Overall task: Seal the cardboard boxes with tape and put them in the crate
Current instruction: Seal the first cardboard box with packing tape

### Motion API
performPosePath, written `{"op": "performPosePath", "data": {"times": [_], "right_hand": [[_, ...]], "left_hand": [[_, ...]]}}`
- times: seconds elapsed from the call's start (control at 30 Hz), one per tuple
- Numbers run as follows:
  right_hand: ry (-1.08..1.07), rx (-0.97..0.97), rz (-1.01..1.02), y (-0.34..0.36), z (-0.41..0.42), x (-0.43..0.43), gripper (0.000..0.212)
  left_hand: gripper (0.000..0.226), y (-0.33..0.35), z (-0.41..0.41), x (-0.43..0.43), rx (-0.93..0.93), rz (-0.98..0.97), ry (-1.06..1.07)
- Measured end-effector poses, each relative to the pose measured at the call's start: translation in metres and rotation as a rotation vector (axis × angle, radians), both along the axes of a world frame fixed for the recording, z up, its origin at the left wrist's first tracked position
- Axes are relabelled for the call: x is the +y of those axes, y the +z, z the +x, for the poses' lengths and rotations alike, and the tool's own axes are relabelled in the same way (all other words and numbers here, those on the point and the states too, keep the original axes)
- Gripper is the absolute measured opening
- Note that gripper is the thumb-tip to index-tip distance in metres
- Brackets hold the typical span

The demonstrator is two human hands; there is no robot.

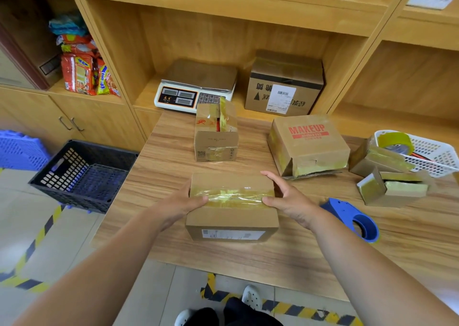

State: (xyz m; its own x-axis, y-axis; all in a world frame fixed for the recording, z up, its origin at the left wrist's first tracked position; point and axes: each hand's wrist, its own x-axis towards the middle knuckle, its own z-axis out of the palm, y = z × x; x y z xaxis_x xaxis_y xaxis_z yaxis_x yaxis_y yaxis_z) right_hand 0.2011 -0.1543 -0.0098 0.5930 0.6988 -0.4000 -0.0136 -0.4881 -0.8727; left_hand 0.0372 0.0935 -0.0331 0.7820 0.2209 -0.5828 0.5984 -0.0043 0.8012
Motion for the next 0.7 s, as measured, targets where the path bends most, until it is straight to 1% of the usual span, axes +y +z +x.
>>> {"op": "performPosePath", "data": {"times": [0.1, 0.17, 0.23, 0.3, 0.37, 0.43, 0.53, 0.57, 0.6, 0.67, 0.7], "right_hand": [[-0.047, -0.051, 0.020, -0.004, 0.000, 0.003, 0.050], [-0.072, -0.103, 0.025, -0.007, 0.001, 0.007, 0.041], [-0.132, -0.176, 0.045, -0.010, 0.001, 0.013, 0.032], [-0.181, -0.259, 0.063, -0.011, 0.002, 0.018, 0.026], [-0.197, -0.307, 0.074, -0.010, 0.002, 0.021, 0.024], [-0.200, -0.335, 0.074, -0.011, -0.002, 0.021, 0.025], [-0.263, -0.343, 0.046, -0.012, -0.011, 0.019, 0.029], [-0.289, -0.348, 0.015, -0.012, -0.013, 0.019, 0.032], [-0.307, -0.360, -0.038, -0.012, -0.014, 0.019, 0.035], [-0.330, -0.383, -0.150, -0.010, -0.015, 0.021, 0.039], [-0.348, -0.377, -0.175, -0.009, -0.017, 0.021, 0.038]], "left_hand": [[0.065, -0.003, 0.001, 0.000, 0.008, 0.066, 0.024], [0.063, -0.003, -0.001, -0.001, 0.025, 0.163, 0.040], [0.062, -0.003, -0.002, -0.002, 0.045, 0.203, 0.077], [0.059, -0.003, 0.000, -0.005, 0.024, 0.152, 0.124], [0.053, -0.001, 0.002, -0.009, -0.029, 0.056, 0.188], [0.050, 0.001, 0.002, -0.013, -0.050, -0.016, 0.250], [0.049, 0.003, -0.001, -0.020, -0.023, -0.071, 0.368], [0.049, 0.004, -0.001, -0.021, -0.015, -0.052, 0.381], [0.049, 0.003, -0.001, -0.022, -0.009, 0.014, 0.364], [0.047, 0.005, -0.001, -0.023, -0.014, 0.217, 0.296], [0.047, 0.007, -0.001, -0.025, -0.021, 0.318, 0.274]]}}
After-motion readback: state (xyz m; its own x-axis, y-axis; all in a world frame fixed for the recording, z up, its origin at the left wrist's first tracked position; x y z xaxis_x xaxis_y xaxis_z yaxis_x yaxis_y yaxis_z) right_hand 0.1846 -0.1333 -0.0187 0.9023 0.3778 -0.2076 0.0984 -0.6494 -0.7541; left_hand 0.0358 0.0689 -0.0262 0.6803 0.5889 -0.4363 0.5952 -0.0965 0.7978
